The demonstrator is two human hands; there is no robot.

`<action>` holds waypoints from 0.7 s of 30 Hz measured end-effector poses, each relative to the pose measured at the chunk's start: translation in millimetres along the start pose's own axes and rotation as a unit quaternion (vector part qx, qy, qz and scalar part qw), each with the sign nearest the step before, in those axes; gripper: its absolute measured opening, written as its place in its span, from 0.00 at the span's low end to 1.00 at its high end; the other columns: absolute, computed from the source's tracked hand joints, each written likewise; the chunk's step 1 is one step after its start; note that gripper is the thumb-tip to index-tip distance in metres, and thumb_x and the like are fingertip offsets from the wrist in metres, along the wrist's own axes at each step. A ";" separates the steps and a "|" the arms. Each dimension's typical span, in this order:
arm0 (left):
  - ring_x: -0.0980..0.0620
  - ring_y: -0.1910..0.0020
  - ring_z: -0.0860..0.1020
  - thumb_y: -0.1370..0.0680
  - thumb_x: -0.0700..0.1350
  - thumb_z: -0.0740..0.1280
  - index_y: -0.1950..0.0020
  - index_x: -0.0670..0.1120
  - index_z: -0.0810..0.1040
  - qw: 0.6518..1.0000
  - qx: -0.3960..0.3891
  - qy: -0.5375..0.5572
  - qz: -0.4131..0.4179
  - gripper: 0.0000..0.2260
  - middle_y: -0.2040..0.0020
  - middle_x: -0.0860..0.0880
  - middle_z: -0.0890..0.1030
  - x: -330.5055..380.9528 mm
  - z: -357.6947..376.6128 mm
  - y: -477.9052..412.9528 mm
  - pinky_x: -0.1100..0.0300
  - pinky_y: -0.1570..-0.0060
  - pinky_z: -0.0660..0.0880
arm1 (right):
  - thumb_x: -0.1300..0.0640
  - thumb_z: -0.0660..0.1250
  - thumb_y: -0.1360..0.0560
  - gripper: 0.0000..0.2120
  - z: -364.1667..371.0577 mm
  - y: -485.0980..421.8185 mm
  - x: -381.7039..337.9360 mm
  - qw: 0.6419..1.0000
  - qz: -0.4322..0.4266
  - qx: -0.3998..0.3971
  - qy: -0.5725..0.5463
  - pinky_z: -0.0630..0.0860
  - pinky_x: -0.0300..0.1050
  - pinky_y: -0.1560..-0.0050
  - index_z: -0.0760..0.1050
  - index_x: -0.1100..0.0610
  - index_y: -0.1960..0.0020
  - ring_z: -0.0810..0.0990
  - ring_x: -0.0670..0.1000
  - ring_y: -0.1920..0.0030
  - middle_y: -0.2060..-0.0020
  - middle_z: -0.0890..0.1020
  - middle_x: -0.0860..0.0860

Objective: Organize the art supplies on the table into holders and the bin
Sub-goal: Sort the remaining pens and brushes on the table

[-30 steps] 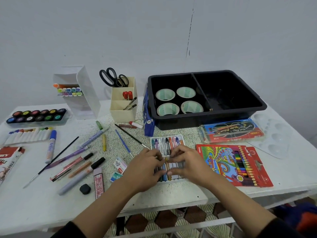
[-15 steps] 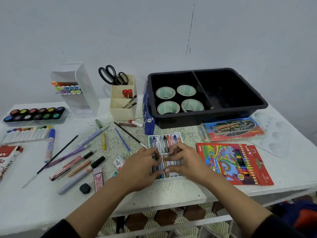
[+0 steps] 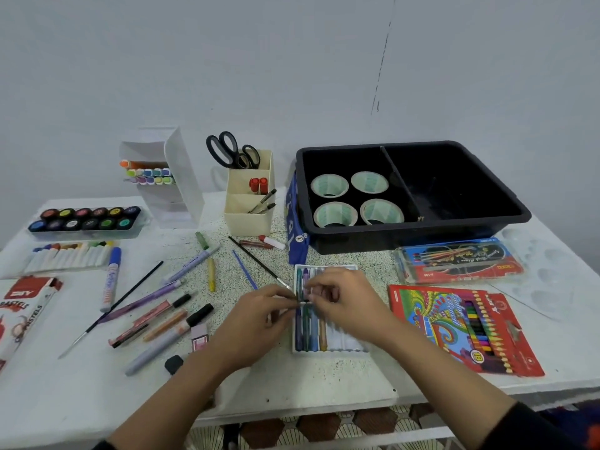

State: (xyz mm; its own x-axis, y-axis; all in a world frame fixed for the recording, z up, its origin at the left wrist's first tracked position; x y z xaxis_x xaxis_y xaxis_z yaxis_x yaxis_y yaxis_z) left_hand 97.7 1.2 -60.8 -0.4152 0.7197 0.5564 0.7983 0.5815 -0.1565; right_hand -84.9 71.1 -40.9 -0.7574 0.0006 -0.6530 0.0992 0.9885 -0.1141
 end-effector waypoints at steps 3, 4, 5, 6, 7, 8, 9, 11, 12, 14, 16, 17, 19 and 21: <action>0.62 0.57 0.76 0.20 0.42 0.68 0.46 0.52 0.84 0.995 0.066 -0.011 -0.068 0.07 0.51 0.58 0.79 -33.7 -29.8 5.1 0.71 0.57 0.69 | 0.57 0.69 0.22 0.11 9.2 -22.0 -12.5 1.000 -0.008 0.019 -0.004 0.71 0.27 0.51 0.83 0.52 0.40 0.79 0.40 0.54 0.52 0.84 0.43; 0.63 0.56 0.76 0.20 0.40 0.67 0.46 0.52 0.84 0.993 0.074 -0.022 -0.090 0.09 0.51 0.58 0.79 -47.9 -39.2 7.0 0.69 0.56 0.70 | 0.58 0.68 0.21 0.12 12.3 -29.6 -16.7 1.000 -0.011 0.018 -0.009 0.69 0.25 0.52 0.82 0.53 0.39 0.79 0.40 0.53 0.51 0.84 0.44; 0.62 0.54 0.76 0.20 0.38 0.66 0.45 0.52 0.83 0.990 0.081 -0.034 -0.111 0.11 0.49 0.56 0.79 -62.7 -48.9 9.4 0.66 0.54 0.72 | 0.58 0.68 0.21 0.12 16.8 -39.3 -22.2 1.000 -0.016 0.013 -0.014 0.69 0.24 0.52 0.82 0.54 0.38 0.79 0.41 0.52 0.50 0.84 0.45; 0.58 0.51 0.78 0.20 0.36 0.64 0.45 0.52 0.83 0.987 0.085 -0.050 -0.123 0.14 0.47 0.54 0.80 -77.2 -58.3 11.4 0.60 0.51 0.75 | 0.59 0.67 0.20 0.13 21.6 -49.7 -27.8 1.000 -0.021 0.010 -0.016 0.71 0.26 0.50 0.81 0.54 0.37 0.80 0.42 0.51 0.48 0.85 0.47; 0.54 0.47 0.78 0.21 0.35 0.62 0.45 0.52 0.84 0.986 0.084 -0.070 -0.129 0.15 0.45 0.53 0.80 -89.1 -66.2 12.7 0.57 0.49 0.75 | 0.59 0.66 0.20 0.14 27.1 -60.9 -32.4 1.000 -0.020 0.009 -0.012 0.75 0.32 0.48 0.80 0.54 0.36 0.81 0.44 0.51 0.47 0.85 0.49; 0.52 0.45 0.78 0.21 0.34 0.62 0.44 0.52 0.84 0.984 0.075 -0.090 -0.133 0.16 0.43 0.52 0.80 -98.8 -72.4 13.4 0.56 0.49 0.74 | 0.59 0.65 0.20 0.14 33.4 -72.6 -36.0 1.000 -0.013 0.004 -0.002 0.78 0.41 0.47 0.79 0.53 0.35 0.82 0.47 0.52 0.46 0.85 0.50; 0.52 0.43 0.77 0.21 0.34 0.62 0.43 0.53 0.84 0.984 0.056 -0.110 -0.130 0.17 0.41 0.52 0.79 -105.7 -76.9 13.4 0.57 0.48 0.73 | 0.59 0.64 0.19 0.15 39.6 -84.3 -39.2 1.000 -0.004 -0.002 0.012 0.80 0.48 0.48 0.78 0.52 0.34 0.82 0.50 0.53 0.45 0.84 0.51; 0.52 0.40 0.75 0.20 0.37 0.64 0.41 0.55 0.83 0.984 0.000 -0.148 -0.097 0.17 0.36 0.54 0.77 -114.8 -81.3 10.7 0.58 0.47 0.73 | 0.61 0.61 0.19 0.16 52.7 -106.5 -44.0 0.999 -0.008 -0.010 0.046 0.80 0.53 0.50 0.78 0.52 0.34 0.82 0.53 0.52 0.44 0.84 0.52; 0.51 0.40 0.75 0.21 0.37 0.65 0.40 0.56 0.83 0.983 -0.025 -0.164 -0.074 0.16 0.35 0.54 0.77 -118.0 -82.6 7.8 0.56 0.47 0.74 | 0.63 0.61 0.20 0.16 59.7 -116.3 -45.4 0.997 -0.019 -0.018 0.069 0.80 0.54 0.50 0.78 0.53 0.36 0.81 0.54 0.50 0.45 0.84 0.53; 0.49 0.44 0.78 0.24 0.38 0.70 0.42 0.55 0.84 0.982 -0.048 -0.179 -0.020 0.15 0.35 0.52 0.78 -124.8 -86.8 0.3 0.53 0.50 0.77 | 0.65 0.61 0.22 0.16 71.7 -132.5 -46.4 0.990 -0.029 -0.039 0.131 0.80 0.55 0.51 0.79 0.56 0.38 0.80 0.57 0.48 0.46 0.83 0.55; 0.47 0.45 0.80 0.26 0.41 0.74 0.45 0.54 0.85 0.982 -0.063 -0.175 0.016 0.12 0.37 0.51 0.80 -131.6 -92.2 -7.1 0.53 0.52 0.78 | 0.66 0.63 0.24 0.16 78.6 -143.9 -46.0 0.981 -0.019 -0.044 0.186 0.80 0.55 0.51 0.78 0.57 0.38 0.80 0.59 0.46 0.45 0.81 0.55; 0.48 0.45 0.80 0.26 0.42 0.74 0.46 0.53 0.85 0.982 -0.073 -0.168 0.033 0.10 0.38 0.51 0.80 -135.5 -94.6 -10.2 0.52 0.51 0.78 | 0.66 0.63 0.24 0.17 80.9 -148.3 -45.6 0.977 -0.011 -0.045 0.208 0.80 0.54 0.51 0.78 0.57 0.37 0.80 0.60 0.46 0.43 0.81 0.55; 0.50 0.45 0.79 0.25 0.43 0.74 0.46 0.51 0.84 0.980 -0.099 -0.153 0.074 0.09 0.41 0.52 0.81 -142.0 -98.0 -15.2 0.52 0.50 0.78 | 0.66 0.65 0.24 0.18 83.6 -153.9 -46.0 0.968 0.002 -0.043 0.247 0.80 0.53 0.51 0.77 0.56 0.36 0.81 0.60 0.47 0.42 0.79 0.54; 0.52 0.47 0.79 0.23 0.45 0.72 0.46 0.51 0.82 0.978 -0.116 -0.142 0.102 0.07 0.45 0.53 0.81 -144.7 -101.9 -17.6 0.52 0.50 0.78 | 0.64 0.66 0.24 0.16 85.3 -158.8 -45.6 0.961 0.006 -0.040 0.272 0.78 0.50 0.53 0.79 0.56 0.38 0.81 0.59 0.49 0.45 0.79 0.53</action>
State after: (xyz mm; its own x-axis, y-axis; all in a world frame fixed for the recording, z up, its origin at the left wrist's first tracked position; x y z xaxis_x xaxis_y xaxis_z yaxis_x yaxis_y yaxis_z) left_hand 188.3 -151.9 -55.4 -0.3151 0.9071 0.2791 0.9409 0.3370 -0.0333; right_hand -11.1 -98.7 -56.9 -0.9843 0.0695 -0.1621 0.0764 0.9964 -0.0363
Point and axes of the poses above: each hand's wrist, its own y-axis away from the middle knuckle, its own z-axis out of the palm, x = y × z, the point moved 2 cm from there along -y, towards the middle knuckle
